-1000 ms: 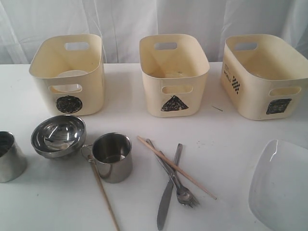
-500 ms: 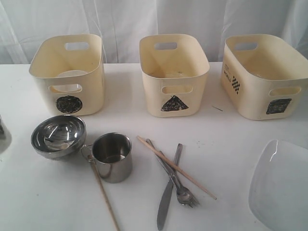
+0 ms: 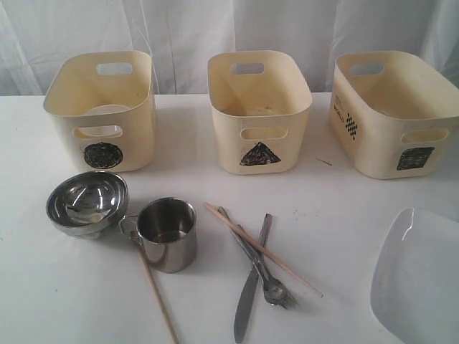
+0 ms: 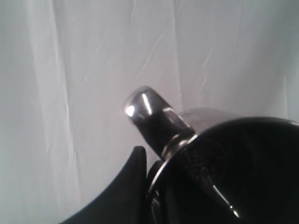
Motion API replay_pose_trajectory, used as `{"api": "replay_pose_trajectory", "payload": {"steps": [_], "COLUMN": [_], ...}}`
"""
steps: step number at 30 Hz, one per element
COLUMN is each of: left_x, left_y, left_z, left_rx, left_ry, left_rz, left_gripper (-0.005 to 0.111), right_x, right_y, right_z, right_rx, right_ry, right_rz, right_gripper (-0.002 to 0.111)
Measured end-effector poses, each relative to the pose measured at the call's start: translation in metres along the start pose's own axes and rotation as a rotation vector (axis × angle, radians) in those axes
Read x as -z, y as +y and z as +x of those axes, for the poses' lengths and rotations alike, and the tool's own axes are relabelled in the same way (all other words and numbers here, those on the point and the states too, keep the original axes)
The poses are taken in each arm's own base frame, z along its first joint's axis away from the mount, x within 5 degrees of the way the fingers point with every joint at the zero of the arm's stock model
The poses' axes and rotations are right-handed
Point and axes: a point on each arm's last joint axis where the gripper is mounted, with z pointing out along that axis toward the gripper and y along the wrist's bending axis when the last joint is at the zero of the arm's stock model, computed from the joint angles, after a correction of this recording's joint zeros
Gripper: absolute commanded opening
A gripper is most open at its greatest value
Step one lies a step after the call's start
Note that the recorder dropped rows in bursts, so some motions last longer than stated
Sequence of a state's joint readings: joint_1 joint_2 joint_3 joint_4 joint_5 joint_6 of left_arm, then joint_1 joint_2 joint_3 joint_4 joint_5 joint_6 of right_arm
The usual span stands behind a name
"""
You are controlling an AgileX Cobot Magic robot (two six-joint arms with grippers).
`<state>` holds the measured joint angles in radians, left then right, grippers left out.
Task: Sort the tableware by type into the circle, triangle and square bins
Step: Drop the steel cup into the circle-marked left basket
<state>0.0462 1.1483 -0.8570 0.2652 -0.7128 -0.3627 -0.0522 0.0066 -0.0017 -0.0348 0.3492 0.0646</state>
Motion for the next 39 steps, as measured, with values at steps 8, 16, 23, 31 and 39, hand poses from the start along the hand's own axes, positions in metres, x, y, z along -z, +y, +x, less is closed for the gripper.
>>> {"api": "replay_pose_trajectory", "payload": {"steps": [8, 16, 23, 31, 39], "left_x": [-0.078, -0.151, -0.163, -0.160, -0.132], "left_y": [0.007, -0.018, -0.049, -0.056, -0.046], "left_z": [0.074, 0.134, 0.144, 0.123, 0.049], "left_rx": [-0.004, -0.206, -0.198, -0.019, 0.128], "left_ry": [0.105, 0.438, 0.514, 0.517, 0.536], "left_rz": [0.036, 0.136, 0.173, 0.122, -0.044], "left_gripper": [0.000, 0.030, 0.066, 0.068, 0.068], "right_x": [0.000, 0.000, 0.000, 0.000, 0.000], "right_y": [0.000, 0.000, 0.000, 0.000, 0.000], "right_z": [0.000, 0.000, 0.000, 0.000, 0.000], "right_rx": [0.000, 0.000, 0.000, 0.000, 0.000], "right_ry": [0.000, 0.000, 0.000, 0.000, 0.000], "right_rz": [0.000, 0.000, 0.000, 0.000, 0.000], "right_gripper": [0.000, 0.000, 0.000, 0.000, 0.000]}}
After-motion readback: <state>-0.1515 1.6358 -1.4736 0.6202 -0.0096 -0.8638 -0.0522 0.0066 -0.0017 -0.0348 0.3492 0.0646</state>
